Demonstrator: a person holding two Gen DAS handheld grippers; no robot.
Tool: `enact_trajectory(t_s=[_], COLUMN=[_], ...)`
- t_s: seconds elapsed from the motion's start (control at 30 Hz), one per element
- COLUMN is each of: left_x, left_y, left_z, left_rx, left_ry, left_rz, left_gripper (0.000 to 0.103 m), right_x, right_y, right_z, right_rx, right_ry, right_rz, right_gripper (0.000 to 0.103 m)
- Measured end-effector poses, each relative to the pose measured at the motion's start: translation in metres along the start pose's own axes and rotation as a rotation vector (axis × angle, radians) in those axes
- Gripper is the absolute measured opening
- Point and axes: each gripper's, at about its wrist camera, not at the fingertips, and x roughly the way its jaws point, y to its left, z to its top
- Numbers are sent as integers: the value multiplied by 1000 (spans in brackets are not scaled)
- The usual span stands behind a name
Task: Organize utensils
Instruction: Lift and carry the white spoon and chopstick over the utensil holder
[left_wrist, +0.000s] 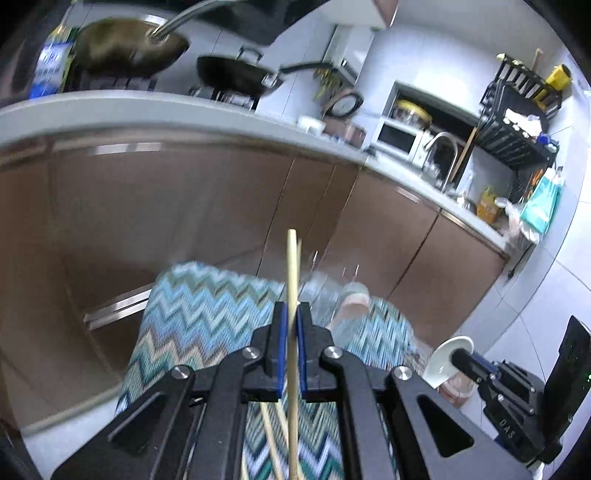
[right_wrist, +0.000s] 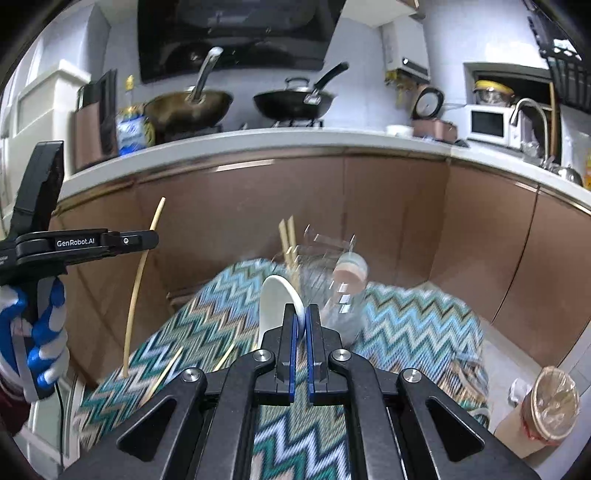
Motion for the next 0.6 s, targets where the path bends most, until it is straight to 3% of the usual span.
enact_trajectory(t_s=[0.33,0.6], left_x=[72,140], left_y=[-29,-42], left_z=[68,74], left_rx=[-30,-5], left_ry=[-240,-332], left_rz=[18,81], left_gripper=[5,5], right_x=[58,121], right_y=[-19,-36], right_z=[65,64], right_rx=[-37,-58], right_ry=[-188,-199], right_rz=[-105,-150], right_gripper=[4,4])
